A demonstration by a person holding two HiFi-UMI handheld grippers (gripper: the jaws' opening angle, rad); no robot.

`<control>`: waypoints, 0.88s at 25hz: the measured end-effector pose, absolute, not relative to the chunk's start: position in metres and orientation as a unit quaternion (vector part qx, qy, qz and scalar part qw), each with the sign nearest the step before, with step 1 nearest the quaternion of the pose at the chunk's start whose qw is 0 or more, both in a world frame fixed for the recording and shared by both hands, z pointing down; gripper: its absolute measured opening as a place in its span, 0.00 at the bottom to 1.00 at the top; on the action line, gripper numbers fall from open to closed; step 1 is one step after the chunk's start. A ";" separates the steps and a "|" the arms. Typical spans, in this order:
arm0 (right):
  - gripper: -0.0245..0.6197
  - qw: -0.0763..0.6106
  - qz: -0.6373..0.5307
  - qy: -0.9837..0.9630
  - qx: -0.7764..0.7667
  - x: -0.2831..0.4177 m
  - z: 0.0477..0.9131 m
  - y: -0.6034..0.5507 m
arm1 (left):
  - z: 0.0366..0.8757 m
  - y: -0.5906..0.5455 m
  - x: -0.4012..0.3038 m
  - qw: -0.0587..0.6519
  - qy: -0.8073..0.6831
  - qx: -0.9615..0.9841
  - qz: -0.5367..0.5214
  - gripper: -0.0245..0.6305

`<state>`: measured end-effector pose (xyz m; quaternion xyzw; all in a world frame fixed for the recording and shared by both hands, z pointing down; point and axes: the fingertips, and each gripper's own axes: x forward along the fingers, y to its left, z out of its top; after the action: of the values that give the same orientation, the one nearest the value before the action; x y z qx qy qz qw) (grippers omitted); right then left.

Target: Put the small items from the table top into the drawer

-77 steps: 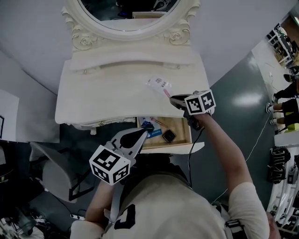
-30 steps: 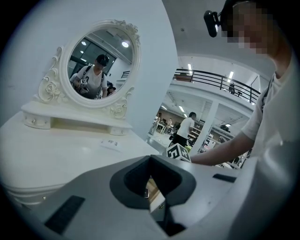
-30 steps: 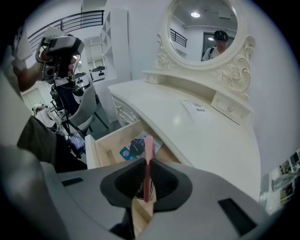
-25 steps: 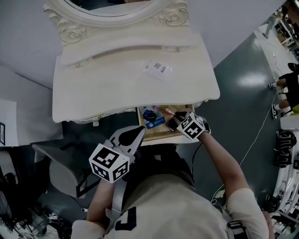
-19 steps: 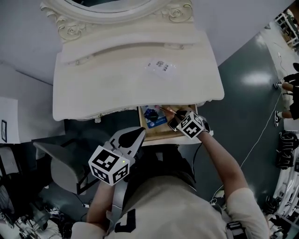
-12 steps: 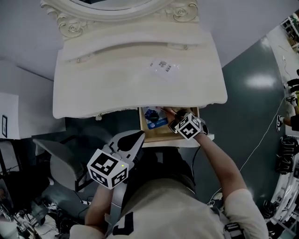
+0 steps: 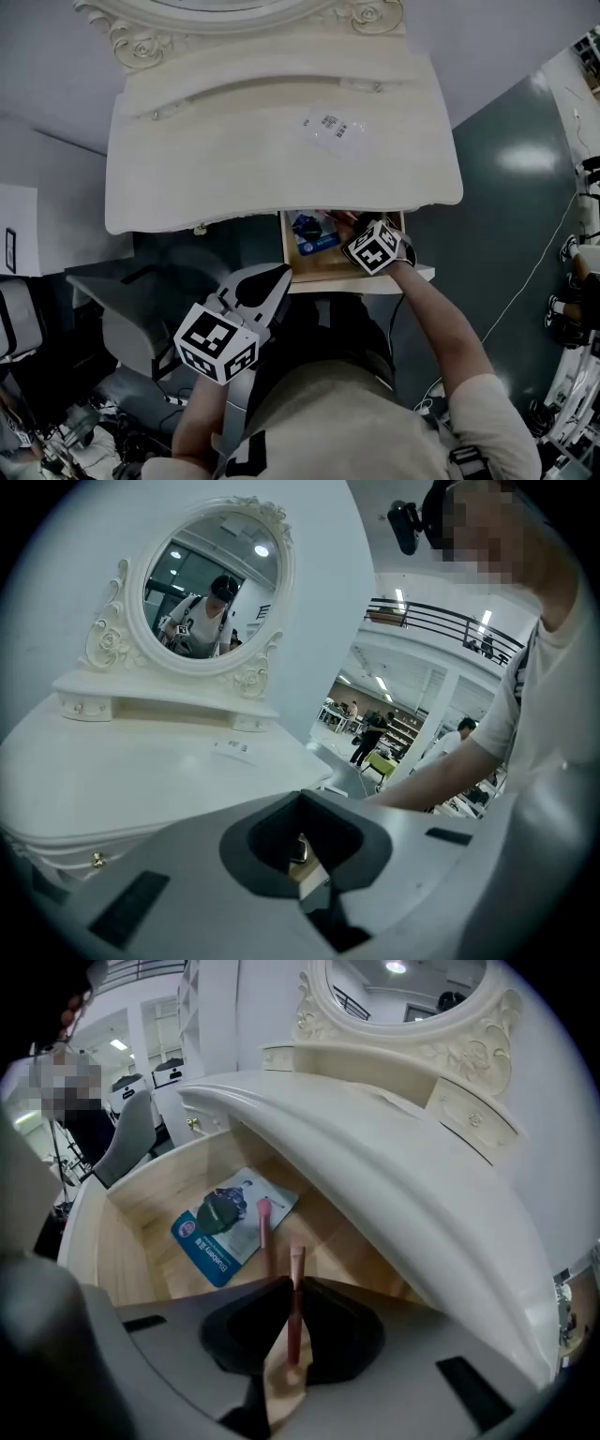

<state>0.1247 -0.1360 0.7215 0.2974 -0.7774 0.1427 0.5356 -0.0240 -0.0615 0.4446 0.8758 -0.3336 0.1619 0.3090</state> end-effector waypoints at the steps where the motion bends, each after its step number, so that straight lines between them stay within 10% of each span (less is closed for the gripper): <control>1: 0.13 0.537 0.142 -0.775 0.303 0.127 0.723 -0.137 | 0.445 -0.061 -0.025 0.309 -0.334 0.875 0.163 0.12; 22: 0.25 0.508 0.153 -0.774 0.345 0.141 0.693 -0.127 | 0.434 -0.058 -0.035 0.300 -0.329 0.885 0.139 0.12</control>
<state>0.1406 -0.1269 0.6934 0.3452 -0.7741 0.1525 0.5082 -0.0353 -0.0584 0.4339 0.8846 -0.3286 0.1389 0.3004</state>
